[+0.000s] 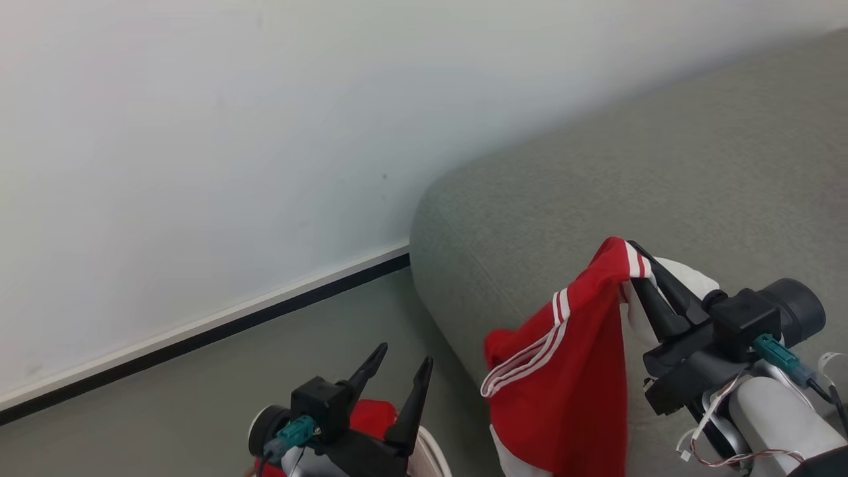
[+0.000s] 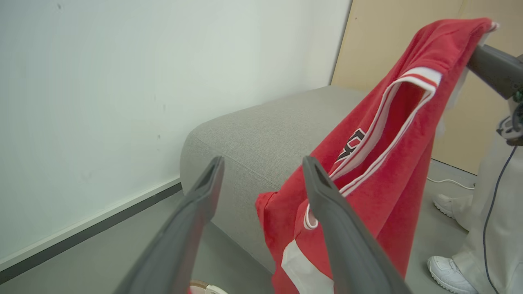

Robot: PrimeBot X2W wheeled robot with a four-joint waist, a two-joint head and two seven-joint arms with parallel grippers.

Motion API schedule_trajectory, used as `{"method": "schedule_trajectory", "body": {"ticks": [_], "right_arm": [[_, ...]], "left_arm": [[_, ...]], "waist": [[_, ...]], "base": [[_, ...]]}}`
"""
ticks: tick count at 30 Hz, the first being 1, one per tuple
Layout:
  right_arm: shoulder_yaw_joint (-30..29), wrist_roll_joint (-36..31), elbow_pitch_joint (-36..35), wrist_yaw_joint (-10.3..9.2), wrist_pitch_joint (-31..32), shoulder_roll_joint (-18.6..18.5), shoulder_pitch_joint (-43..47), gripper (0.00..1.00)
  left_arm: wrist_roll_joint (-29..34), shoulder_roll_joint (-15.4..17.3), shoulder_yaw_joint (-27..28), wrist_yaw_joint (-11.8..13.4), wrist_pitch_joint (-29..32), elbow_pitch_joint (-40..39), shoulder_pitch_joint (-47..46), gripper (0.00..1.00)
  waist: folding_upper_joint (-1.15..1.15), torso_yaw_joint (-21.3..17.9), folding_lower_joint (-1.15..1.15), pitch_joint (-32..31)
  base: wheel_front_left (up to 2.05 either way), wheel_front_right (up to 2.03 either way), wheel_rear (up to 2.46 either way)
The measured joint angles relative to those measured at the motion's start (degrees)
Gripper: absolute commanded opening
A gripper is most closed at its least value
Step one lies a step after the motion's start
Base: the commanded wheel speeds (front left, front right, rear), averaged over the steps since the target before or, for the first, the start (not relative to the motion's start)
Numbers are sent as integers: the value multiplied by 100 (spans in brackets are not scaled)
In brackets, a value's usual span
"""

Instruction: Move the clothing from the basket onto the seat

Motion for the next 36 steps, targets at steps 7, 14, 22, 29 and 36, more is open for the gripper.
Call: {"method": "schedule_trajectory", "body": {"ticks": [7,14,22,29,36], "right_arm": [[-142,20,-337,-25,94,-196,57,0],[-305,103,-352,34,222,-215,-365,0],[-691,185,3,210,411,-391,-1759,0],[-879,114,487,353,637,-633,-3265,0],[-1285,126,1369,360,932,-929,-4860,0]], "left_arm": [[47,-18,-89,92,-16,-82,76,100],[181,7,-102,148,-16,-172,72,100],[296,157,-88,250,36,-430,12,100],[398,350,-26,296,113,-761,-232,100],[611,620,68,344,240,-1337,-580,100]], "waist": [[0,-315,0,113],[0,-392,0,387],[0,-309,1,778],[0,-106,1,1219],[1,241,1,1844]], "base": [[0,0,0],[0,0,0],[0,0,0],[0,0,0],[0,0,0]]}}
